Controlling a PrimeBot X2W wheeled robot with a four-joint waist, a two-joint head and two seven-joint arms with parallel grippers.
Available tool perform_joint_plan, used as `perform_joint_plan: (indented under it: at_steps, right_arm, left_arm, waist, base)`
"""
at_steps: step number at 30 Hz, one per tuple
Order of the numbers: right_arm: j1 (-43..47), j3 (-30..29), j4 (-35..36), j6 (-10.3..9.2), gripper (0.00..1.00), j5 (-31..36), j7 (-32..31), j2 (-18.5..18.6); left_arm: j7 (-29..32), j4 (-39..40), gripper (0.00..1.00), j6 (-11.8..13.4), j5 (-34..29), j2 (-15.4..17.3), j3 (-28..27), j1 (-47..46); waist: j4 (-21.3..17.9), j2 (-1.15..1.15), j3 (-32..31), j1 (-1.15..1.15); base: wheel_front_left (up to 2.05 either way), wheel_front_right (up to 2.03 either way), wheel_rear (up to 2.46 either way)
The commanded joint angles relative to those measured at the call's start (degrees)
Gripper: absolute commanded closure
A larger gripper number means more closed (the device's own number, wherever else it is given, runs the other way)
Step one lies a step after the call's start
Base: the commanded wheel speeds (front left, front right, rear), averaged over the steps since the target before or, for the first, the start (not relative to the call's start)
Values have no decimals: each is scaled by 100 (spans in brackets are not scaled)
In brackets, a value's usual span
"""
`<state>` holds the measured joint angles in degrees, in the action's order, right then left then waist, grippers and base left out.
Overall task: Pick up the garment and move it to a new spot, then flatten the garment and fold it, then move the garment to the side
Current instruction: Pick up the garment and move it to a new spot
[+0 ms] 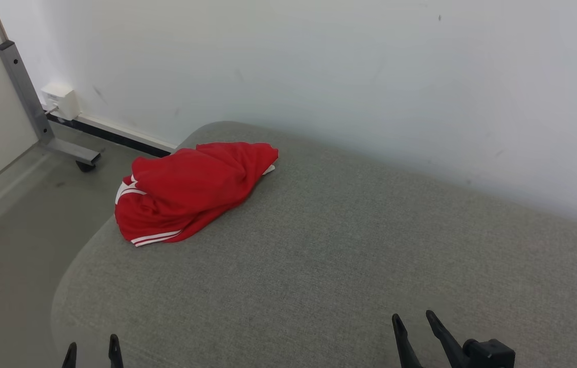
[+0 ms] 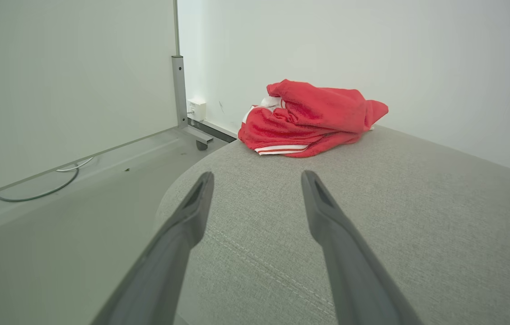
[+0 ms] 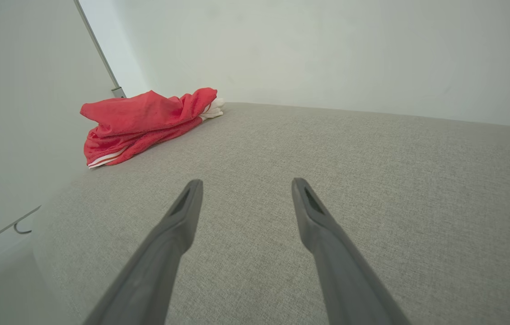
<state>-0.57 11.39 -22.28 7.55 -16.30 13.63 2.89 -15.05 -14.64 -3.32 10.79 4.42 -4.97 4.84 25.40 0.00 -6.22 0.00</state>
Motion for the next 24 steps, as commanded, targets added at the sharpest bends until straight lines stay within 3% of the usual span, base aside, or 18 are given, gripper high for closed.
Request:
perform_joint_plan:
  at_steps: [1, 15, 24]
  right_arm:
    - [-87, 28, -30, -12, 0, 32, 9, 0]
    - [-228, 131, -210, -12, 0, -43, 63, 1]
    - [67, -82, -120, -12, 0, 83, 37, 1]
  left_arm:
    - [-20, 40, 0, 23, 60, -22, -48, 105]
    - [-20, -7, 0, 6, 114, -79, -218, 63]
    - [330, -760, 0, -218, 295, 176, -45, -902]
  waist:
    - [111, 0, 119, 0]
    - [172, 0, 199, 0]
    - [148, 0, 195, 0]
  base:
    - [0, 0, 0]
    - [0, 0, 0]
    - [0, 0, 0]
